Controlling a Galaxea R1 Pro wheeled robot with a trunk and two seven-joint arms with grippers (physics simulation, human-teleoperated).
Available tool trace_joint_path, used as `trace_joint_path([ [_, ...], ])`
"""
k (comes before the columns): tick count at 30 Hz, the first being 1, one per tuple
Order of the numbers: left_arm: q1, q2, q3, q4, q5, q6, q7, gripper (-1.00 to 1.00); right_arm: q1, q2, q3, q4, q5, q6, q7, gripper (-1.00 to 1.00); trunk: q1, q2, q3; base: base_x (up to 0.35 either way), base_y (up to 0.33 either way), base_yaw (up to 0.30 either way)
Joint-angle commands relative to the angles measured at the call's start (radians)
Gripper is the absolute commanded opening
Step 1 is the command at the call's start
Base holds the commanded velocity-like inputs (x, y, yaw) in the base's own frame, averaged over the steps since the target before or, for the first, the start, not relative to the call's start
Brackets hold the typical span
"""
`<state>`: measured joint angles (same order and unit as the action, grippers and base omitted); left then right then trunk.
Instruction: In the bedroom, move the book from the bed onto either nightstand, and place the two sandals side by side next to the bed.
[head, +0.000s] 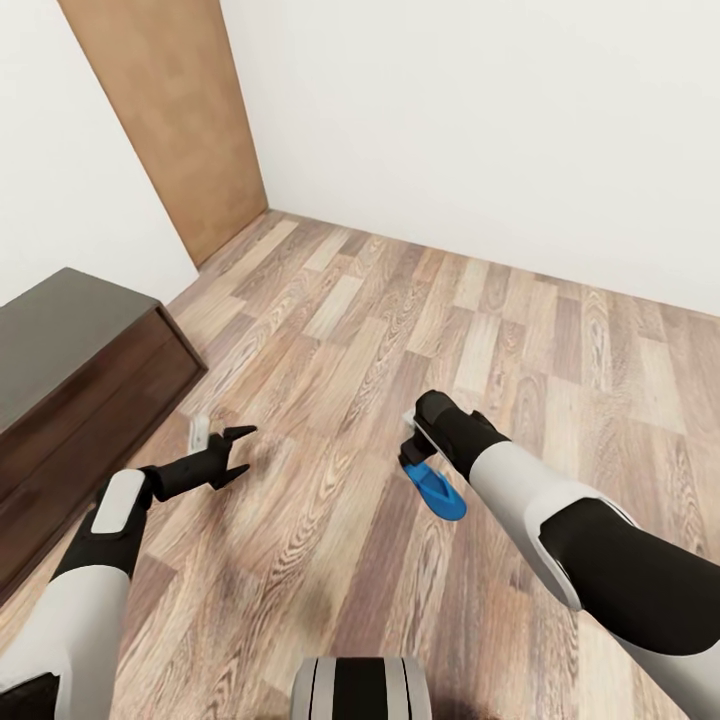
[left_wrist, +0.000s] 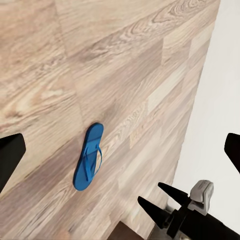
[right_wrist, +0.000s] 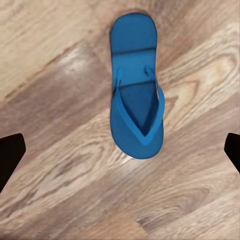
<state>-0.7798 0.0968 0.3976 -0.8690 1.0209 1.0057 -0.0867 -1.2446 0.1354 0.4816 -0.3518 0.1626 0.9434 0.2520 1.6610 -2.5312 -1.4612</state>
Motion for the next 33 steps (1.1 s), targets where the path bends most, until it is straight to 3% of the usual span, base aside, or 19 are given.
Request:
trace_joint_path([
  [1, -0.001, -0.002, 0.003, 0.000, -0.009, 0.005, -0.009, 1.00, -0.002, 0.000, 0.003, -0.001, 0.010, 0.003, 0.005, 1.00, 0.000, -0.001, -0.005, 0.000, 0.000, 0.000],
  [33, -0.001, -0.013, 0.001, -0.039, -0.009, 0.006, -0.008, 1.00, -0.052, -0.001, 0.003, -0.002, 0.009, 0.003, -0.022, 1.00, 0.015, -0.008, -0.128, 0.000, 0.000, 0.000],
])
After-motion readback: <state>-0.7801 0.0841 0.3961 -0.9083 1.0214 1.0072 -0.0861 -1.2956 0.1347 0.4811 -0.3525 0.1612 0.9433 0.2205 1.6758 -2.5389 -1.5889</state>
